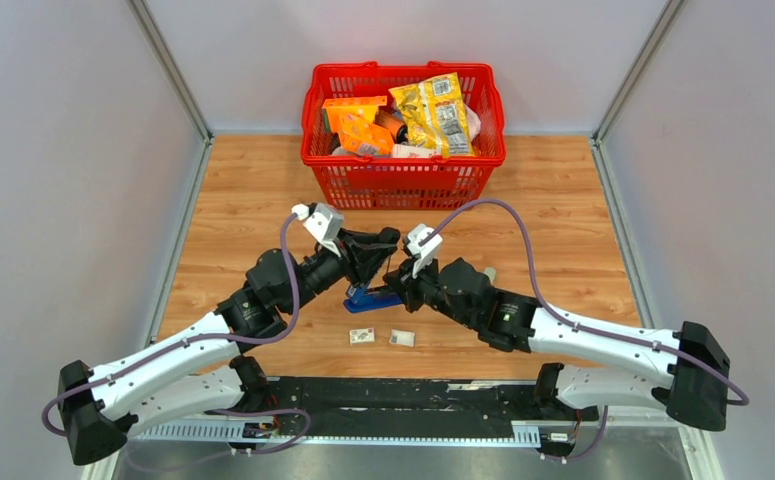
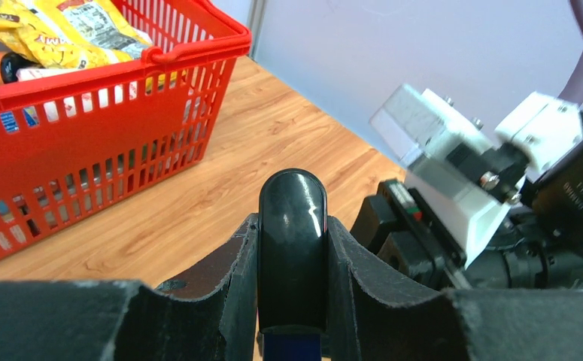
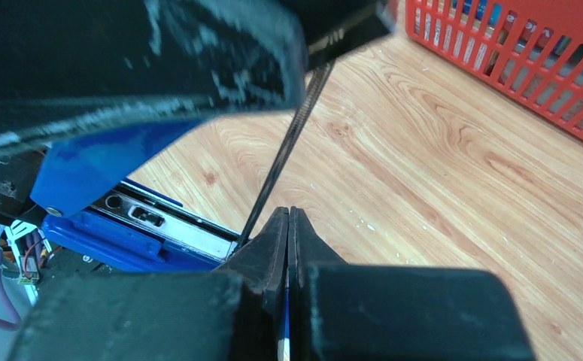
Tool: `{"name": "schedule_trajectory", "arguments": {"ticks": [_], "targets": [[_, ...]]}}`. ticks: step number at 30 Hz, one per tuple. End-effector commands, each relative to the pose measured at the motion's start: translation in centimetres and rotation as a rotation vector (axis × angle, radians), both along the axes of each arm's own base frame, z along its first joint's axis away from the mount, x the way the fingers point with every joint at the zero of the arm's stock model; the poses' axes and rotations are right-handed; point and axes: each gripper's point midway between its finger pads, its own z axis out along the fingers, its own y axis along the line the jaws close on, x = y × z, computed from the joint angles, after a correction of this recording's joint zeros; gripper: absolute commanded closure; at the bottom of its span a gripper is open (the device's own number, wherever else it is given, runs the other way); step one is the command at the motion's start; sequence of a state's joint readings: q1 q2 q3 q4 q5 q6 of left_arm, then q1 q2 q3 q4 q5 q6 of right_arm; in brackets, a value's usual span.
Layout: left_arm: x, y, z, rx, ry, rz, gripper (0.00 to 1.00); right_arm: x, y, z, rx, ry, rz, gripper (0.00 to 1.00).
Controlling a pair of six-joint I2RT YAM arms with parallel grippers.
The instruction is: Unload the staples from the stapler
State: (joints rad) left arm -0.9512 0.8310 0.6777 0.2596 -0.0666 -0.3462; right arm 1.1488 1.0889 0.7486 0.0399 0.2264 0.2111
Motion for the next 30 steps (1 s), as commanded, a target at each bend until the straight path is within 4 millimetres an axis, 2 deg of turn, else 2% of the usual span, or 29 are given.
{"name": "schedule_trajectory", "arguments": {"ticks": [1,6,18,24,30], "targets": [[-0.1,1.8,10.3,-0.274,-0.169,0.051,1.0,-0.6,0.9,-0.9,0.034,0.012,0.036,1.0],[0.4,2.3,11.0,-0.29,-0.186,0.087,1.0,-0.4,1.2,-1.4,0.053,0.012,0.034,1.0],[2.3,2.4,10.9,-0.275,-0.213,0.184,1.0,-0.6,4.0,-1.8,0.112,0.012,0.1,1.0],[4.1,1.5,9.9,-0.222,-0.213,0.235,1.0,-0.1,4.8,-1.5,0.155,-0.016,0.122,1.0],[6.2,0.8,8.4,-0.187,-0.192,0.264,1.0,0.4,5.3,-2.1,0.173,-0.032,0.141,1.0]]}}
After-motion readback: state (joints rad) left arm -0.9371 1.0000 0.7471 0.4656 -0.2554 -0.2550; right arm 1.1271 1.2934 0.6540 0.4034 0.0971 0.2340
